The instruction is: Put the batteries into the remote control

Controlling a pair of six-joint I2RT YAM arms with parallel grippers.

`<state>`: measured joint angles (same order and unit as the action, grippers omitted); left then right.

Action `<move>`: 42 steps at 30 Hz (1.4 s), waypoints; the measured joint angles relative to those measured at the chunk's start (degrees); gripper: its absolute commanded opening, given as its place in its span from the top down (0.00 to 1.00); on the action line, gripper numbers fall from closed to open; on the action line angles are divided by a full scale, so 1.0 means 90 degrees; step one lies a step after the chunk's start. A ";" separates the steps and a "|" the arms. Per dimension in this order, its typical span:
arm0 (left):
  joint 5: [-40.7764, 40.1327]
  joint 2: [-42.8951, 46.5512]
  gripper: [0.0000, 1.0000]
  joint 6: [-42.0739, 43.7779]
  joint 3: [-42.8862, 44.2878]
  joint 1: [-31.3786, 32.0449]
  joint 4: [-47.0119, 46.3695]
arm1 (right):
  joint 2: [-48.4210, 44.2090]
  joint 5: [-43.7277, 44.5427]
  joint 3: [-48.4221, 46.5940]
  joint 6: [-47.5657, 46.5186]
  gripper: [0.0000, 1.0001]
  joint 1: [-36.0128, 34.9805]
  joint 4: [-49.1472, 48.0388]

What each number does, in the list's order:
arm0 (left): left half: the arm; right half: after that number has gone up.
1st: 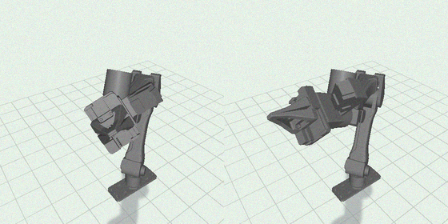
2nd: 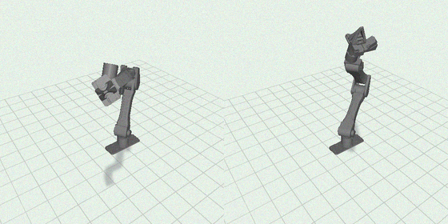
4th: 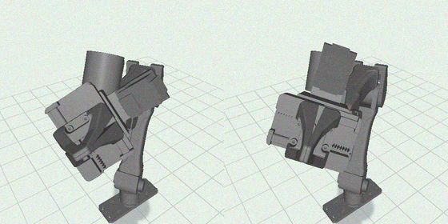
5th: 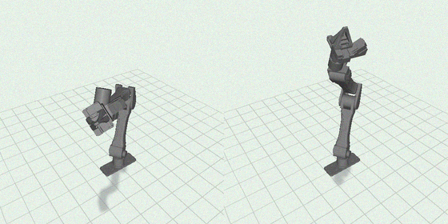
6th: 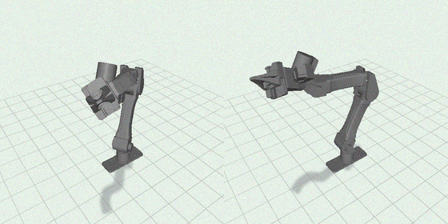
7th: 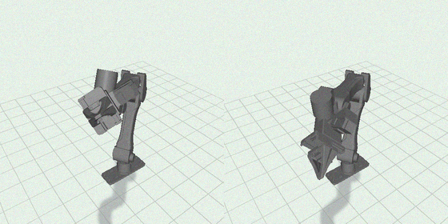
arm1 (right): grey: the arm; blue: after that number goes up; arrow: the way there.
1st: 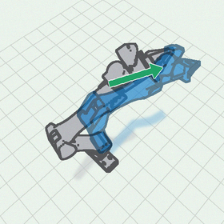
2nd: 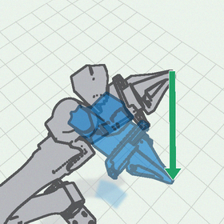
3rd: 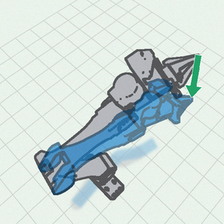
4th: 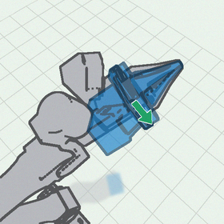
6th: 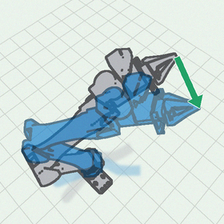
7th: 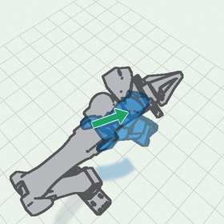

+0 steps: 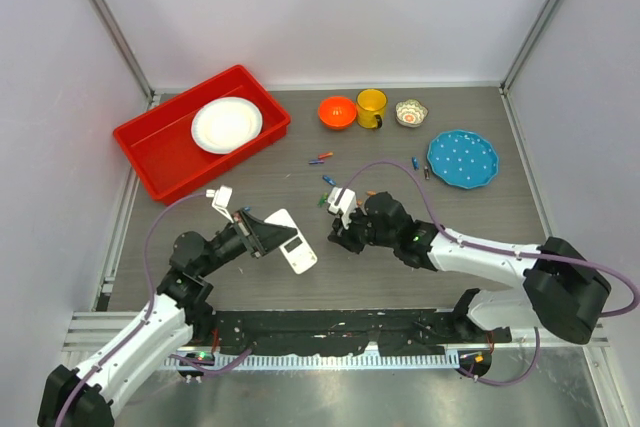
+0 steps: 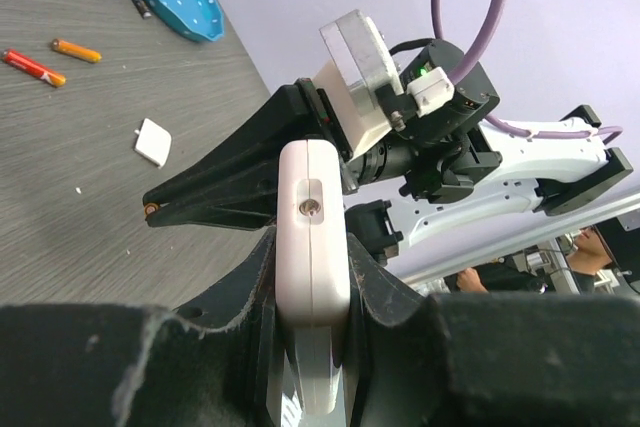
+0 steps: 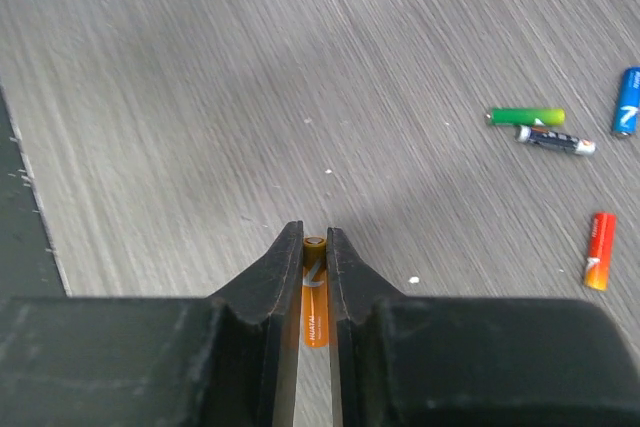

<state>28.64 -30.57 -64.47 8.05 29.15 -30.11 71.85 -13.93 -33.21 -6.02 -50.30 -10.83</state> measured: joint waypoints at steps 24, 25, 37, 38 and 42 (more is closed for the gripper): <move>-0.0661 0.0478 1.00 0.0073 -0.0066 0.0000 0.0833 | 0.1547 0.4954 -0.2183 0.7783 0.99 -0.0430 0.3390; -0.0695 0.0520 1.00 0.0087 -0.0066 0.0000 0.0879 | 0.1702 0.5078 -0.2407 0.8269 0.99 -0.0515 0.3849; -0.0801 0.0529 1.00 0.0238 -0.0066 0.0000 0.1105 | 0.2601 0.5610 -0.2907 1.1018 0.99 -0.0918 0.5625; -0.0801 0.0529 1.00 0.0243 -0.0066 0.0000 0.1124 | 0.2618 0.5649 -0.2905 1.1111 0.99 -0.0928 0.5671; -0.0804 0.0529 1.00 0.0245 -0.0066 0.0000 0.1151 | 0.2798 0.5753 -0.2905 1.1315 0.98 -0.0940 0.5751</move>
<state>21.41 -25.80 -62.26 7.46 29.15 -19.75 97.03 37.85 -59.35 95.81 -58.76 40.93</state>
